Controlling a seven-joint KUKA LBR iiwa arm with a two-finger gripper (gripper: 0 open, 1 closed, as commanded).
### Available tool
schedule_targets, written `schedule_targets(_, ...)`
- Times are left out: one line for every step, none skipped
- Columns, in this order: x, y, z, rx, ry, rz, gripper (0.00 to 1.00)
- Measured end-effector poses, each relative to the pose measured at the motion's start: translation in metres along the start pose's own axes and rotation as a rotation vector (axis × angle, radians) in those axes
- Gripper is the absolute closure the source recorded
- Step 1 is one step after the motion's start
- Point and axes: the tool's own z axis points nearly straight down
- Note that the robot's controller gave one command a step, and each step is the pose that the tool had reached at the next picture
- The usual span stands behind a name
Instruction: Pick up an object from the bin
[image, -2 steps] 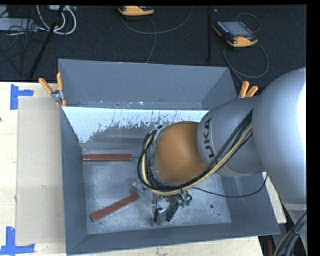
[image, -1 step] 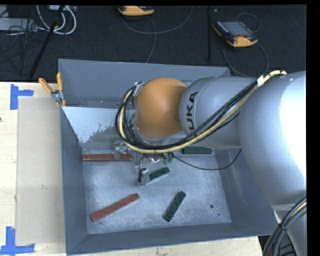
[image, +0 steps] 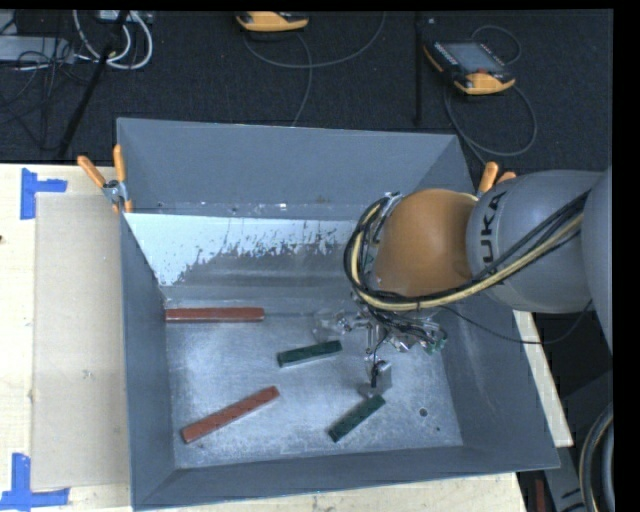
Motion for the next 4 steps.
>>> schedule_targets(-0.003, 0.004, -0.001, -0.002, -0.004, -0.003, 1.00)
schedule_targets(0.020, -0.069, -0.058, 0.006, -0.009, -0.227, 1.00)
schedule_targets(0.020, -0.066, -0.056, -0.001, -0.007, -0.227, 0.00)
schedule_targets(0.075, 0.022, 0.003, -0.011, 0.004, -0.280, 0.00)
